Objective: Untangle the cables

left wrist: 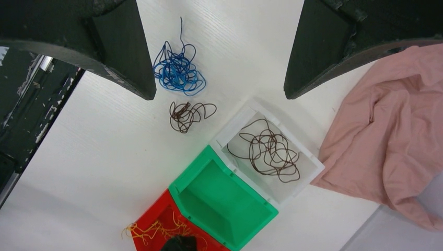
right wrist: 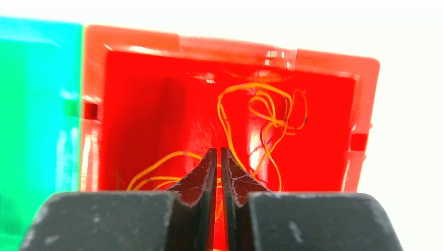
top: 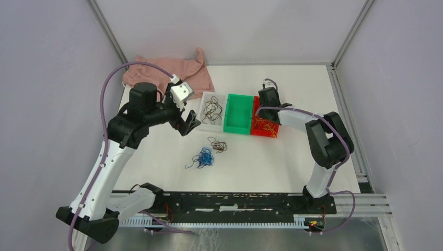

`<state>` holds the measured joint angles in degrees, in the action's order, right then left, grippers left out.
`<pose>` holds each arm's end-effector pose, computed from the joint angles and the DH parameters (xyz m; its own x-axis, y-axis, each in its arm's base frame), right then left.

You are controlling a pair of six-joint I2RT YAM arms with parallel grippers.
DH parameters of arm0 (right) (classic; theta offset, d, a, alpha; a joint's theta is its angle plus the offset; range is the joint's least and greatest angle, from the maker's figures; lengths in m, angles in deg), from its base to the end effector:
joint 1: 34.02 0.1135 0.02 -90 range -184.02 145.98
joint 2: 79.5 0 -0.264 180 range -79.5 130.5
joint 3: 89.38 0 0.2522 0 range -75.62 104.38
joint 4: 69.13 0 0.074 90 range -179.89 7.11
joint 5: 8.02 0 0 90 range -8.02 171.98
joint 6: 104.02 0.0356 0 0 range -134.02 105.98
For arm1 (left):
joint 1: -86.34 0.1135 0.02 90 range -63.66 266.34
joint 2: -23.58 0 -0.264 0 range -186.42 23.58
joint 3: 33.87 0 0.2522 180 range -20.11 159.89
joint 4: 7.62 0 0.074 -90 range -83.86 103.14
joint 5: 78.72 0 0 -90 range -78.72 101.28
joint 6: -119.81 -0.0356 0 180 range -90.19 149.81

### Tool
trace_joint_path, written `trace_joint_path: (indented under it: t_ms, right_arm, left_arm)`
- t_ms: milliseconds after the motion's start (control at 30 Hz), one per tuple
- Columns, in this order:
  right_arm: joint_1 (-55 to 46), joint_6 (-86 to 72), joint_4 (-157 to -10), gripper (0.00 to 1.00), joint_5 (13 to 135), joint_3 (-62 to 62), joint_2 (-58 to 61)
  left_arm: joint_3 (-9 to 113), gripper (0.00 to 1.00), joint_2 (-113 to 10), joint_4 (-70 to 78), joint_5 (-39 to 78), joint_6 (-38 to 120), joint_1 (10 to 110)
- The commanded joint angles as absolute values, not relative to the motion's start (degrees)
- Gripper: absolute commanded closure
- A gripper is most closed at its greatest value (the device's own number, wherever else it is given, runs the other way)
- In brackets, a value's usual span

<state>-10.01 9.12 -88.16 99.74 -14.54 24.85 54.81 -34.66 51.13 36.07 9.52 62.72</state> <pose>0.3482 0.1432 0.1642 -0.7093 0.0938 -0.6987 0.0823 0.9954 0.0500 0.1700 -0.0906 0.4153 -0.1641 0.4154 -0.8947 0.8091 0.5756 0.1188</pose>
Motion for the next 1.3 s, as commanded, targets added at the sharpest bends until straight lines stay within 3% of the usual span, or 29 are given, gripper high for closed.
trace_joint_path:
  t_ms: [0,133,267,533,767,1133,1267]
  right_arm:
    - [-10.08,7.09,-89.72,0.81,100.5,-8.2,18.86]
    - [-9.98,7.01,-92.64,0.57,98.38,-6.7,12.45]
    - [-7.61,5.89,-93.96,0.48,98.98,-8.67,5.06]
    - [8.74,3.34,-90.1,0.5,91.41,-17.92,-3.49]
    - [21.24,2.49,-84.45,0.51,86.69,-20.38,7.04]
    - [22.87,-4.78,-85.39,0.5,88.0,-13.72,22.61]
    - [22.83,-2.79,-85.48,0.59,87.73,-13.28,23.73]
  left_arm:
    - [52.86,0.01,-37.09,53.44,39.7,5.77,65.53]
    - [51.43,0.01,-39.8,56.1,41.8,3.2,68.12]
    - [50.13,0.01,-40.14,55.96,41.68,1.68,69.57]
    - [51.08,0.01,-41.33,55.04,44.06,1.18,73.82]
    - [50.58,0.01,-40.51,54.65,44.82,1.22,74.53]
    - [48.69,0.01,-37.25,55.88,45.63,0.33,74.58]
    - [48.12,0.01,-36.99,55.93,45.6,-0.15,74.56]
